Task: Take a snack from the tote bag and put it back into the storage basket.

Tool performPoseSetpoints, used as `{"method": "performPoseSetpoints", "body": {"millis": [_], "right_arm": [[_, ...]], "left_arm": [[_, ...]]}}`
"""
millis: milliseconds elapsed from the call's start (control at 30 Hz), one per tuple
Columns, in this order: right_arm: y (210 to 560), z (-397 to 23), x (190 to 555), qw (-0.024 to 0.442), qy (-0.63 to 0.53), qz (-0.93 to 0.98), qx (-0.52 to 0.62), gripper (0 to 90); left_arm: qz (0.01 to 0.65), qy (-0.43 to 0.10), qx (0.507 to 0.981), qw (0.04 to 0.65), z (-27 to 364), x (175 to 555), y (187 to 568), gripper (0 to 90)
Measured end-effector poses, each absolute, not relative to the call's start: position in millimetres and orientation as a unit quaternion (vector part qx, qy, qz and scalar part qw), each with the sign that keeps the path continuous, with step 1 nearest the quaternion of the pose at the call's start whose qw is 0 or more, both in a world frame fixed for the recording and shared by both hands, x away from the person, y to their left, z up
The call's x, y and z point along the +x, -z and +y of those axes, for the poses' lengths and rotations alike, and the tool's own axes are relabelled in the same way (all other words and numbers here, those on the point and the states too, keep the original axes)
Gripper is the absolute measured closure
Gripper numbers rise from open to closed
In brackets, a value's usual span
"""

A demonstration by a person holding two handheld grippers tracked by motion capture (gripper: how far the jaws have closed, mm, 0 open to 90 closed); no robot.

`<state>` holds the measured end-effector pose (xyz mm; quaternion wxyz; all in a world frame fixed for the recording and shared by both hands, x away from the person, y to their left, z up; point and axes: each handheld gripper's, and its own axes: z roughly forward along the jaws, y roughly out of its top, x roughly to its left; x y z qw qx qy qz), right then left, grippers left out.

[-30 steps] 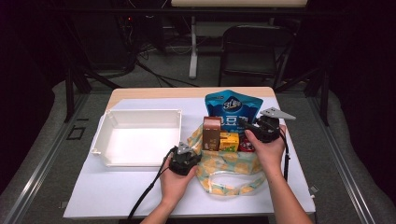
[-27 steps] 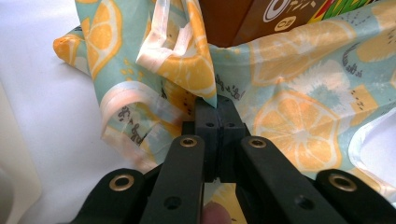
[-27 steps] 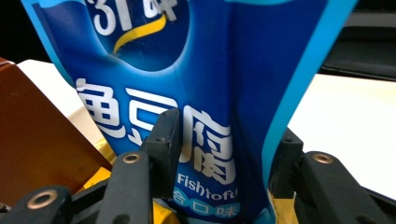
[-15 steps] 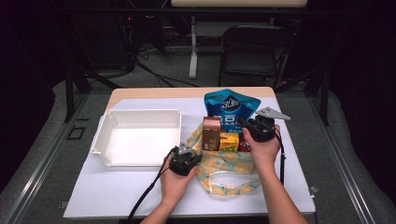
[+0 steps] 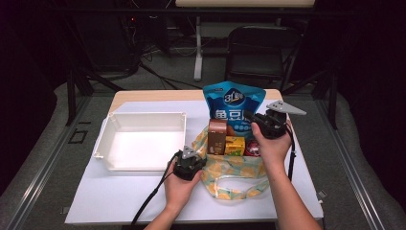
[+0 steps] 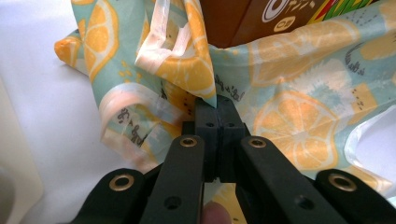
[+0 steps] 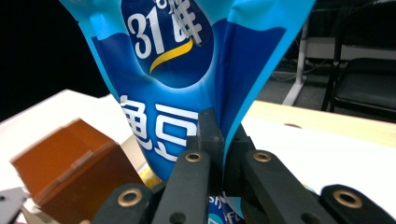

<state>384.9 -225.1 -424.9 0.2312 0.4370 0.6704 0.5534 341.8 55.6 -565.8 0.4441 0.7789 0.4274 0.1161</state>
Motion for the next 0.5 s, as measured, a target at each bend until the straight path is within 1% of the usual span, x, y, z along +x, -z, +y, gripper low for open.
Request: {"method": "performPoseSetpoints", "body": {"millis": [133,233,500], "right_arm": [[412.8,-227.9,381.7,0.234,-0.561,0.664,0.435,90.0],[404.0,-230.1,380.0,0.235,-0.567,0.660,0.433,90.0],[387.3,-227.7,382.9,0.242,-0.573,0.657,0.426,90.0]], "left_arm": [[0.413,-0.135,0.768,0.471,59.4,334.2,561.6,89.1],[0.413,-0.133,0.761,0.482,64.8,331.0,556.2,86.5],[0.387,-0.132,0.749,0.522,80.7,320.3,523.3,75.0]]}}
